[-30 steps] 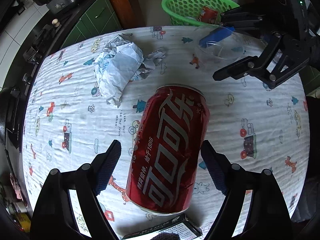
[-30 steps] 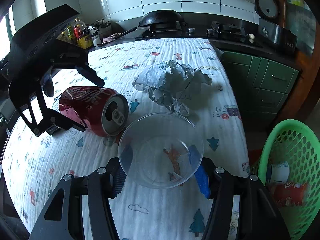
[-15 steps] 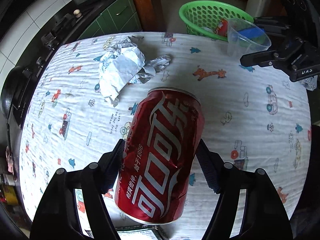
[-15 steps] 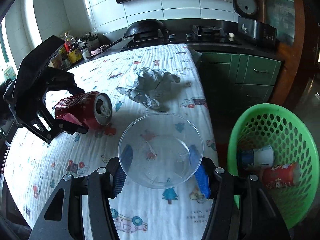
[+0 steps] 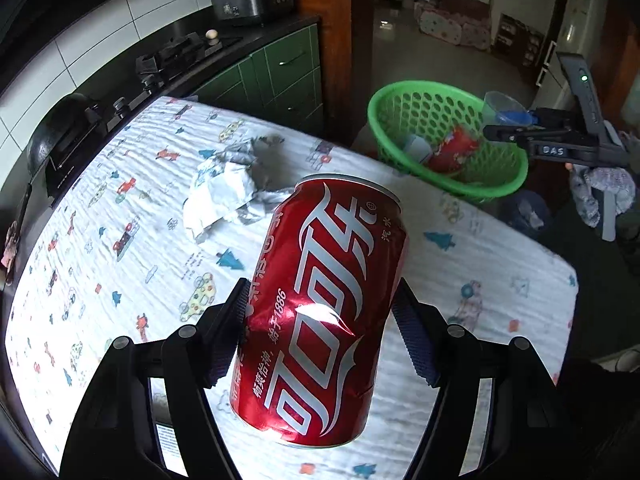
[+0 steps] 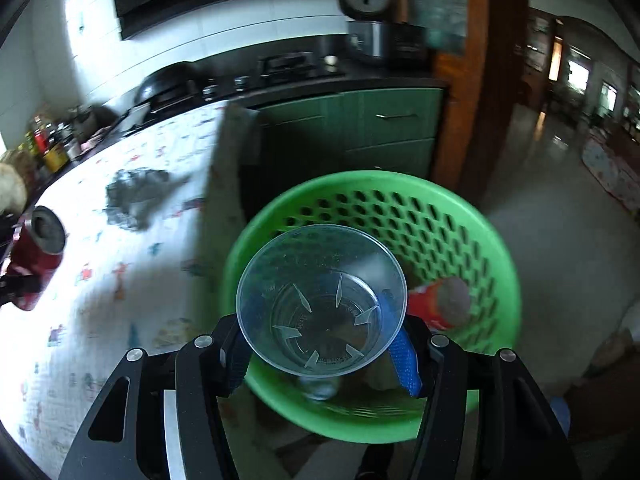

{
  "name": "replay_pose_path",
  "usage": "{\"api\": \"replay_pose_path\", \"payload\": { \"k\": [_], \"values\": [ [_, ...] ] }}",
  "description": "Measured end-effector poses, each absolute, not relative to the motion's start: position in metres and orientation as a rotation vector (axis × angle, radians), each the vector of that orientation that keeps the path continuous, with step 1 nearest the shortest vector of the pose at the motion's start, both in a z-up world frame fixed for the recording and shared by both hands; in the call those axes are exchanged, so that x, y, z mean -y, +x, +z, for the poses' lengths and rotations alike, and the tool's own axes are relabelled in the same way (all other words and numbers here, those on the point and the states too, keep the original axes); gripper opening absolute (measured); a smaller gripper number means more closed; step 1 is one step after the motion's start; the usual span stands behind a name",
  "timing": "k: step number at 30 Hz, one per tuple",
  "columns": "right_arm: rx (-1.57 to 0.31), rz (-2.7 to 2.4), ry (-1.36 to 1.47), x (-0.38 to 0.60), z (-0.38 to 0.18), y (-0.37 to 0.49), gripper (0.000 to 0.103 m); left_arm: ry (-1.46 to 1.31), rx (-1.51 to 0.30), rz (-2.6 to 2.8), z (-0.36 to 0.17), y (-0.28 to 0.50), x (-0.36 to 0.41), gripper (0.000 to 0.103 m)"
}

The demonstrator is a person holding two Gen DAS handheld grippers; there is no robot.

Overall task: Collect trash
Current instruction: 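Drop the clear cup into the basket with the right tool while the left carries the Coke can, then open the left tool over the basket to drop the Coca-Cola can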

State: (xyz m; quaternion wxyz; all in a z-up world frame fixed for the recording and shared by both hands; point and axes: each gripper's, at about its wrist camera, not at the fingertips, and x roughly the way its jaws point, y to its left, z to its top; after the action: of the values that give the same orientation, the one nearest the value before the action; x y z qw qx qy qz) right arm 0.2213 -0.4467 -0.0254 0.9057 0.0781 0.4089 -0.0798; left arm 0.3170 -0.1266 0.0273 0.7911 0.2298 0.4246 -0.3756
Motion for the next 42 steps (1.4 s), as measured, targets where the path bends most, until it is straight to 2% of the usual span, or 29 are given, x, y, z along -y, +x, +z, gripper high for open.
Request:
{"api": "replay_pose_path", "payload": {
  "k": [5,9,16,23,42],
  "values": [
    [-0.871,-0.214,0.188,0.475,-0.039,0.212,0.057,0.435,-0.882,-0.829,0.040,0.307,0.159,0.070],
    [-0.864,-0.228,0.213,0.490,-0.044,0.205,0.068,0.404,-0.869,-0.860,0.044,0.302,0.185,0.069],
    [-0.817,-0.215,0.232,0.499,-0.037,0.185,0.070,0.378,-0.871,-0.885,0.044,0.306,0.245,0.070],
    [-0.780,-0.215,0.244,0.500,-0.029,0.167,0.081,0.354,-0.903,-0.893,0.029,0.319,0.298,0.070],
    [-0.762,-0.206,0.280,0.506,-0.038,0.149,0.084,0.386,-0.992,-0.829,-0.034,0.355,0.379,0.070]
  ]
}}
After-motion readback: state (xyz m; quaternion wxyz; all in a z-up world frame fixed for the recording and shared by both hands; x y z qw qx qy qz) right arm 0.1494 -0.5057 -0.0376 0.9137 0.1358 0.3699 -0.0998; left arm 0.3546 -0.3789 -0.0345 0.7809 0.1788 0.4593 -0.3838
